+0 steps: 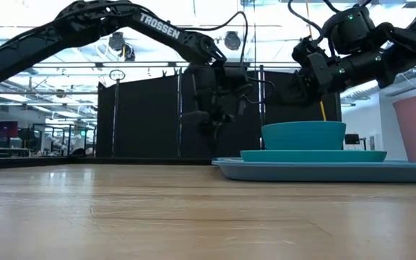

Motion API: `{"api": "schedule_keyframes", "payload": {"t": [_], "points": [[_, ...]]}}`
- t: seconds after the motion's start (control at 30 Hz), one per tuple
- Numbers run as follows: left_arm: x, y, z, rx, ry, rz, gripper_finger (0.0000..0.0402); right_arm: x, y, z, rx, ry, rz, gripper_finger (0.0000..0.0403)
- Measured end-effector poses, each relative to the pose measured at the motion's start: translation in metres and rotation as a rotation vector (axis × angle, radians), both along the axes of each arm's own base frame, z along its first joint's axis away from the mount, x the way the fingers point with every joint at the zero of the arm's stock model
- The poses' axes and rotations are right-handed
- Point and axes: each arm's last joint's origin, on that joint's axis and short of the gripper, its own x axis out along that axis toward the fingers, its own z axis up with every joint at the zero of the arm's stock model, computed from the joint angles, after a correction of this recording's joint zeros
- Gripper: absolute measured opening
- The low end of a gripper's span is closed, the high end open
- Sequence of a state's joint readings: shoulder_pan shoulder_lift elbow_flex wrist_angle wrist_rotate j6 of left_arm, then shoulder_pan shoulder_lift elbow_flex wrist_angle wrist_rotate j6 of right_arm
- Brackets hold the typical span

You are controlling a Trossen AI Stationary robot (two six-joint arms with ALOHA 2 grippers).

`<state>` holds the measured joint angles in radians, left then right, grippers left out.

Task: Set up tray
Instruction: Adjust the yellow table knife on the yellow table napkin on the blue serving tray

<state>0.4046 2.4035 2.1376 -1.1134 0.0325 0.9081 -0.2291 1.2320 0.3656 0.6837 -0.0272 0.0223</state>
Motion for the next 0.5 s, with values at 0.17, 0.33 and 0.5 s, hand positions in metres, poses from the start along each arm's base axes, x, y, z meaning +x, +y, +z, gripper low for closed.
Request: {"api": "schedule_keyframes", "payload": {"t": [0.17,0.33,0.5], "points": [[0.0006,0.0023,-0.0008,0.077,0.020,-0.004,0.0000,0.0001,0.0000,0.0006,-0.001,-0.006,0.000,0.0000],[0.0024,-0.0003,-0.0053,0.103,0.043,-0.021,0.0000,0.0002,-0.0001,0.0007,-0.002,-0.008,-0.001,0.0000],[0.0033,-0.0053,-0.0056,0.097,0.053,-0.030,0.0000,0.0002,-0.0001,0.0007,-0.002,-0.008,0.000,0.0000]]}}
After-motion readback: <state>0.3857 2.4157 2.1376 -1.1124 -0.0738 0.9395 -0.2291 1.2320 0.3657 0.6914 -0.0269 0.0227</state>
